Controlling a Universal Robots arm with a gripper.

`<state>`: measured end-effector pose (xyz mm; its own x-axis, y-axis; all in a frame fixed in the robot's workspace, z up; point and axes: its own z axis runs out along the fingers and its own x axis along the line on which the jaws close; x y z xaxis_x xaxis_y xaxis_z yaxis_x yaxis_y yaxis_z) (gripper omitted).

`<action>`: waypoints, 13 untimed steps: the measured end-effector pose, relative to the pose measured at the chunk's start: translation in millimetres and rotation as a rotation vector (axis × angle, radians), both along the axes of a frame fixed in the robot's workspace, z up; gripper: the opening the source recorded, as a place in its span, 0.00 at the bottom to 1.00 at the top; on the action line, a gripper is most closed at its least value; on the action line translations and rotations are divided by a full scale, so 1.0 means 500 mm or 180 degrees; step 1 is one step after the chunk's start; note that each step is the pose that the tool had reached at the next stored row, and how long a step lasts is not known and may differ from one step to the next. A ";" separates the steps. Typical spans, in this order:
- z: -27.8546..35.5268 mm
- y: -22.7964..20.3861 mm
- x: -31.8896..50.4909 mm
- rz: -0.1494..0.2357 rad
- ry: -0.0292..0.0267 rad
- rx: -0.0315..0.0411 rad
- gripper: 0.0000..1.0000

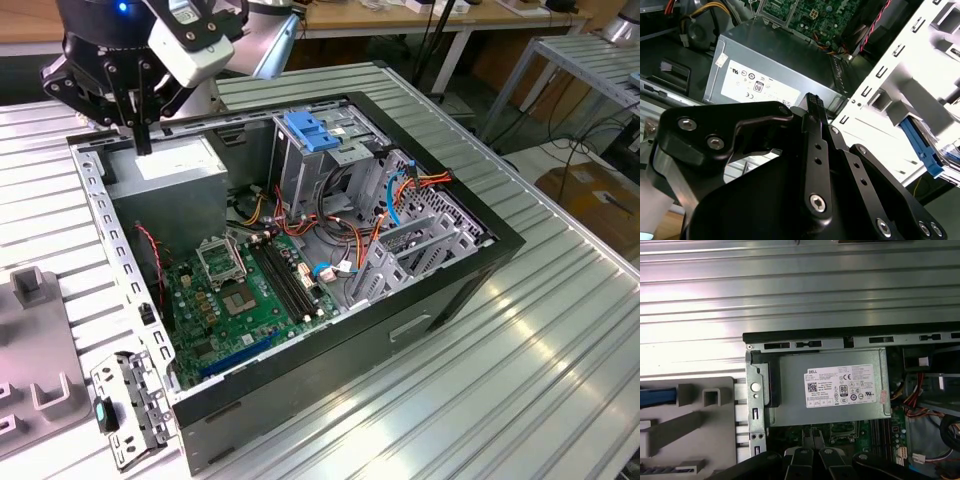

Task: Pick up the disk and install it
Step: 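Reach for the disk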

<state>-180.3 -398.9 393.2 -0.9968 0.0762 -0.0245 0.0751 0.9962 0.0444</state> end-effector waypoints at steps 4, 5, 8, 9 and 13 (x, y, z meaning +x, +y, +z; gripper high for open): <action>0.000 0.0000 -0.006 0.0000 0.0000 0.0000 0.11; 0.000 0.0000 -0.008 0.0000 0.0000 0.0000 0.11; 0.000 0.0000 -0.012 0.0000 0.0000 0.0000 0.11; 0.000 0.0000 -0.013 0.0000 0.0000 0.0000 0.11; 0.000 0.0000 -0.021 0.0000 0.0000 0.0000 0.11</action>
<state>-190.8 -398.9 393.2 -0.9968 0.0762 -0.0245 0.0751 0.9962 0.0444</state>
